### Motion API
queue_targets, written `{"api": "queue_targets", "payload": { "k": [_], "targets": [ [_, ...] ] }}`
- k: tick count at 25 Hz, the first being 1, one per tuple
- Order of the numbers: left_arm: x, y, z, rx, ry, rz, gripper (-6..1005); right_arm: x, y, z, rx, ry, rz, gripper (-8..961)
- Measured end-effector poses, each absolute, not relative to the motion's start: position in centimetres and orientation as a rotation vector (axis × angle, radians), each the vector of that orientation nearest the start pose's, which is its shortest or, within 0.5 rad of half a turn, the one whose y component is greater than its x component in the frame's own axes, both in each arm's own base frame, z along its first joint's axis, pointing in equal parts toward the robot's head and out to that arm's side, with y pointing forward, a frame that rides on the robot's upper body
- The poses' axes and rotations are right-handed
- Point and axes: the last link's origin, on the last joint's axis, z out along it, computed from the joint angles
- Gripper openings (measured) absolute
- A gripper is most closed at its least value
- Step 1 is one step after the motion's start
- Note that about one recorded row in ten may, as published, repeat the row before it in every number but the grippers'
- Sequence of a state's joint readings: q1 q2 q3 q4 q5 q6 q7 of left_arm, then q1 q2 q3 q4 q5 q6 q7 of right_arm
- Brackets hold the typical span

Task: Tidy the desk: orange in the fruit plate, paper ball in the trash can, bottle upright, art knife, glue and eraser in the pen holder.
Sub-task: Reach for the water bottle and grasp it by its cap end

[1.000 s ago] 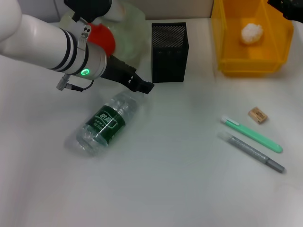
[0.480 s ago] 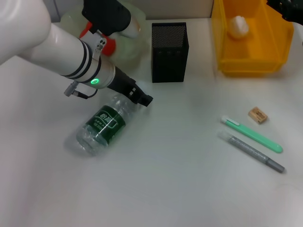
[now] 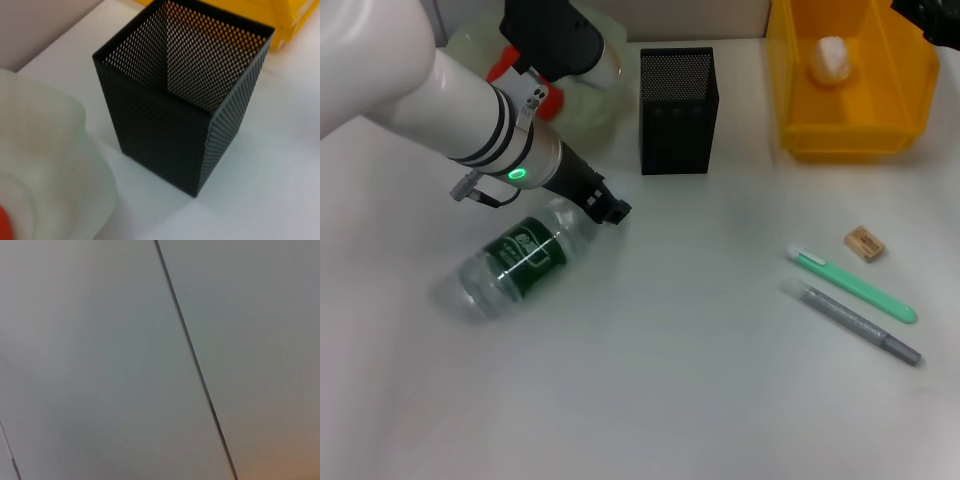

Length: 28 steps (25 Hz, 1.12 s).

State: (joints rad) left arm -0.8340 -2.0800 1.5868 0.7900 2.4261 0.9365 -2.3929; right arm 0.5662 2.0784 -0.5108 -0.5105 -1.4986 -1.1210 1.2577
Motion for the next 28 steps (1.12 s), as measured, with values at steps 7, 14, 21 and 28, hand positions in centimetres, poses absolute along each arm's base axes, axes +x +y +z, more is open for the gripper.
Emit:
{"api": "queue_targets", "payload": {
  "k": [7,14,21,28],
  "targets": [
    [-17.3,41.0,-7.7,-2.612,-0.646,0.309,466,28.8,39.1,5.3,-1.921,0.789,1.002,665],
    [-16.0,40.4,-4.4,-2.632,-0.676,0.065,457,28.9,38.6,5.5,-1.915,0.787,1.023,664],
    [-18.2,39.1,-0.2,-2.574,-0.788,-0.329,441,29.0,38.6,5.5,-1.915,0.786,1.026,664],
    [-20.0,37.9,1.4,-2.535,-0.801,-0.502,184,28.6,38.8,5.4,-1.925,0.778,1.030,664]
  ]
}}
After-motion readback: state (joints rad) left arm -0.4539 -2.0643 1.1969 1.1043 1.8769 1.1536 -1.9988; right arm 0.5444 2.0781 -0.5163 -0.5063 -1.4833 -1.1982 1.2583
